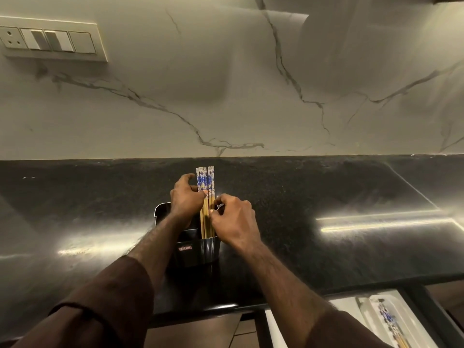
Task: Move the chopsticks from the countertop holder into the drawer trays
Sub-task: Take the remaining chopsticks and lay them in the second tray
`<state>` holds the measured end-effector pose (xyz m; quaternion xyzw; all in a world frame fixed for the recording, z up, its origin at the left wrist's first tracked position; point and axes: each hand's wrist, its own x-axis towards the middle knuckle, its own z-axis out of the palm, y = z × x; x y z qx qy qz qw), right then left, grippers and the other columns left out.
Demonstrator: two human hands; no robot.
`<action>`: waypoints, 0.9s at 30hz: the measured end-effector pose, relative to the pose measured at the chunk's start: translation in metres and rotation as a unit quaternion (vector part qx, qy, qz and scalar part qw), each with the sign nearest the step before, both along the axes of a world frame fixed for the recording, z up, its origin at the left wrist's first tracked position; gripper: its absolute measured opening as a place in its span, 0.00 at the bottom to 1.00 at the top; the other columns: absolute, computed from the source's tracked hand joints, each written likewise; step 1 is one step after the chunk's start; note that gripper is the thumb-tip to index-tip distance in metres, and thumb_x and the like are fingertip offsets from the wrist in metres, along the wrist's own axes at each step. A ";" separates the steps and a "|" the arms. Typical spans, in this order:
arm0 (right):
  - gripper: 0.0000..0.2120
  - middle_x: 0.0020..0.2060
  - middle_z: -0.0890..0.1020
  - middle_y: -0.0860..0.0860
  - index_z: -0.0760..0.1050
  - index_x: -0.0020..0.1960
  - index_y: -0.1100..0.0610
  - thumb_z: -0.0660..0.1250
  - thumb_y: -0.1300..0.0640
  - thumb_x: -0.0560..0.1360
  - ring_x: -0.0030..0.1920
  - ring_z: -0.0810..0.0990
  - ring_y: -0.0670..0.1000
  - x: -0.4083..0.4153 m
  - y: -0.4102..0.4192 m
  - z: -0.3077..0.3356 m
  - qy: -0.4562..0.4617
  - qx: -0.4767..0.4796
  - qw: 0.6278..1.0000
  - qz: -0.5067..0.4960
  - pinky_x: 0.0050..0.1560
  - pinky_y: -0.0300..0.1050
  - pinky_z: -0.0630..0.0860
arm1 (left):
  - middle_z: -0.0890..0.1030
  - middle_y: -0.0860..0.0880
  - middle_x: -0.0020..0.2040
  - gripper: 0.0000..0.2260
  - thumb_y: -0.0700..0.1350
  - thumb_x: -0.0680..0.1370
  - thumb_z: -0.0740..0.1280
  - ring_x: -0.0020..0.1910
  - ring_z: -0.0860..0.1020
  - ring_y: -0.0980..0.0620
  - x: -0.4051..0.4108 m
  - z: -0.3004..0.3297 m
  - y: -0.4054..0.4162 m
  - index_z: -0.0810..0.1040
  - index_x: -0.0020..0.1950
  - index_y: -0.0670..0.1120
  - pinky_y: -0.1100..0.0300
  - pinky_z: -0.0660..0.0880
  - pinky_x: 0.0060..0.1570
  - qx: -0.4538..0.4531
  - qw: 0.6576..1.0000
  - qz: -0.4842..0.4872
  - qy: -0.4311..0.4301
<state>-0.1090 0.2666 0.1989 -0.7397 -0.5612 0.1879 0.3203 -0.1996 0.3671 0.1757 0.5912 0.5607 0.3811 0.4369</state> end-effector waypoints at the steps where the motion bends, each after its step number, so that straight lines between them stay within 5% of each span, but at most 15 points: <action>1: 0.14 0.51 0.83 0.50 0.76 0.62 0.54 0.67 0.55 0.77 0.45 0.83 0.46 0.000 0.000 0.000 0.001 0.000 1.000 0.000 0.47 0.45 0.83 | 0.83 0.46 0.52 0.24 0.36 0.76 0.70 0.48 0.83 0.53 0.000 0.000 0.000 0.70 0.71 0.45 0.60 0.79 0.43 0.004 1.000 -0.001 0.002; 4: 0.12 0.50 0.83 0.49 0.76 0.61 0.53 0.67 0.55 0.77 0.45 0.82 0.46 0.000 -0.001 -0.001 -0.001 0.006 1.000 -0.001 0.46 0.44 0.83 | 0.84 0.46 0.52 0.18 0.36 0.76 0.69 0.50 0.82 0.52 0.000 0.000 -0.001 0.75 0.66 0.44 0.53 0.80 0.52 0.014 1.000 -0.006 0.014; 10: 0.12 0.50 0.82 0.50 0.76 0.61 0.54 0.66 0.56 0.77 0.44 0.82 0.45 0.003 -0.005 0.000 -0.003 0.007 1.000 -0.004 0.45 0.39 0.81 | 0.83 0.48 0.49 0.13 0.37 0.76 0.70 0.47 0.82 0.55 -0.001 -0.001 -0.001 0.79 0.60 0.43 0.62 0.78 0.44 0.010 1.000 -0.005 0.018; 27: 0.12 0.49 0.82 0.48 0.76 0.61 0.54 0.66 0.59 0.78 0.45 0.82 0.45 0.004 -0.001 0.006 0.078 -0.028 0.997 -0.001 0.46 0.40 0.82 | 0.84 0.46 0.50 0.12 0.37 0.75 0.71 0.47 0.83 0.53 -0.003 0.005 -0.002 0.79 0.59 0.42 0.56 0.80 0.49 0.007 1.000 0.010 -0.005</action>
